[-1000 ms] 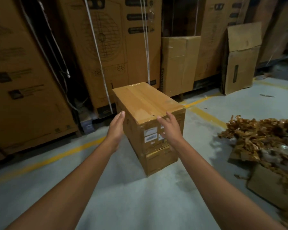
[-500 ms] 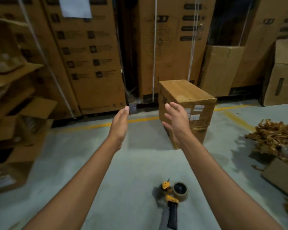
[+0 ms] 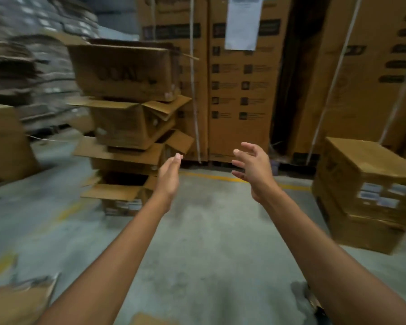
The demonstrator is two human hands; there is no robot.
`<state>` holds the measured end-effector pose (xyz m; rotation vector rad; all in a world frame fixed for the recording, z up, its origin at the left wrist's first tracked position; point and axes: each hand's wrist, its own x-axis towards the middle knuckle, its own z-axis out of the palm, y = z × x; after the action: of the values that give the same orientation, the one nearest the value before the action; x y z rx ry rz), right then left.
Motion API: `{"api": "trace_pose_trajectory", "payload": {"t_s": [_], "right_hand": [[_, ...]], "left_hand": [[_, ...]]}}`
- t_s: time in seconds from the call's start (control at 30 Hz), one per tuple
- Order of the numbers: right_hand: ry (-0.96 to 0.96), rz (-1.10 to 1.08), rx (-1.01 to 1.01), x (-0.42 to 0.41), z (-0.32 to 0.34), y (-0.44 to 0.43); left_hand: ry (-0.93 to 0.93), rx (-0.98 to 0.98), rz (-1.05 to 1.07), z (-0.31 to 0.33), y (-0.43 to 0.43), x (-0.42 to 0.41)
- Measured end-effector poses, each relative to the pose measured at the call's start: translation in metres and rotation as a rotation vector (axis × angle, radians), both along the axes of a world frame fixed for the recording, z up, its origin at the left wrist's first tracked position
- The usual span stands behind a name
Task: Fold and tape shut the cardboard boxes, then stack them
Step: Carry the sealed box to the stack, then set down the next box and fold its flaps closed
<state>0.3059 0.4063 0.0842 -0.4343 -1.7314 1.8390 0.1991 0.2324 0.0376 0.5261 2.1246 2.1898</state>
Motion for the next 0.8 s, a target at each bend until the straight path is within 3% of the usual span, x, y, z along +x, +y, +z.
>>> {"api": "trace_pose_trajectory", "payload": {"t_s": [0.17, 0.33, 0.63, 0.8], "right_hand": [[-0.021, 0.163, 0.021, -0.066, 0.013, -0.062], [-0.006, 0.258, 0.114, -0.14, 0.041, -0.095], [0.103, 0.274, 0.297, -0.324, 0.138, -0.082], [0.138, 0.225, 0.354, -0.426, 0.211, -0.066]], "left_hand": [[-0.026, 0.025, 0.138, 0.022, -0.079, -0.053], [0.082, -0.02, 0.233, 0.055, -0.119, -0.125], [0.299, -0.088, 0.28, 0.191, -0.101, -0.316], [0.209, 0.006, 0.25, 0.256, -0.076, -0.414]]}}
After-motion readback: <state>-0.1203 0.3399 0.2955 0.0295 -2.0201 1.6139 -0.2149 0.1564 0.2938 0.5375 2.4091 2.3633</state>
